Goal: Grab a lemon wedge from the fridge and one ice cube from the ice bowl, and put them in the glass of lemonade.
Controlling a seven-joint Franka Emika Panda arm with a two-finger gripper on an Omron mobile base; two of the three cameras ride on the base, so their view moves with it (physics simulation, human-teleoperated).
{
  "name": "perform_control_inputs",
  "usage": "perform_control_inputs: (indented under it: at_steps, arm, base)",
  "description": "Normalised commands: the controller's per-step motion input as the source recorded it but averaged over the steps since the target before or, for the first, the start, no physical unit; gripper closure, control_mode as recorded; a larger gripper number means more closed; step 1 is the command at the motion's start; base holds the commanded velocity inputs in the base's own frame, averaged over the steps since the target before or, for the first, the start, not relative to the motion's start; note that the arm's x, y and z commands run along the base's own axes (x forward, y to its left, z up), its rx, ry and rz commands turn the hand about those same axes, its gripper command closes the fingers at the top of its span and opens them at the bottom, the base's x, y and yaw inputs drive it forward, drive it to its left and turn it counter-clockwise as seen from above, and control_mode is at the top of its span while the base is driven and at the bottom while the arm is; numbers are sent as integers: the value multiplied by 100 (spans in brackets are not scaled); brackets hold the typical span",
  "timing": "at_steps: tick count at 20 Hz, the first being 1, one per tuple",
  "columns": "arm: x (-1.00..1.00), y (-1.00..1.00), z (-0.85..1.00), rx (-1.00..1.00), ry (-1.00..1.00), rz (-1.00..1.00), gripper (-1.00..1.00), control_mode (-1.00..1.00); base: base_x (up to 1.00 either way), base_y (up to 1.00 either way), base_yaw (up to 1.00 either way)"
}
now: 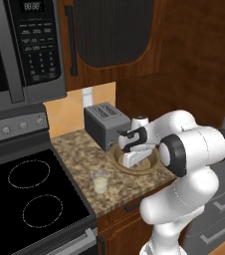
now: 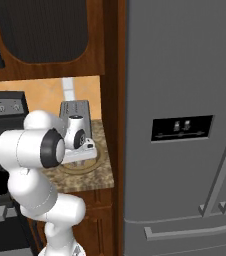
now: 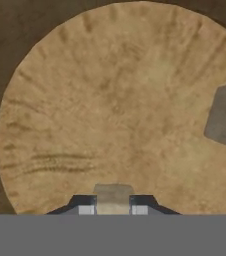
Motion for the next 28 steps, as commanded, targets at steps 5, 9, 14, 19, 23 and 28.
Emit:
perform_control_inputs:
  at_steps: [5, 9, 14, 19, 23, 28]
  arm:
    - [-40, 0, 36, 0, -6, 0, 100, -100]
    - [-45, 0, 74, 0, -10, -2, 100, -100]
    - [-40, 4, 57, 0, -4, -14, 100, -100]
    - [-73, 0, 32, 10, -10, -2, 100, -100]
    - [-22, 22, 93, 1, -1, 0, 100, -100]
    - [-14, 88, 62, -5, 0, 0, 100, -100]
  base:
    - [0, 0, 0]
    - [0, 0, 0]
    - [0, 0, 0]
    - [0, 0, 0]
    - [0, 0, 0]
    - [0, 0, 0]
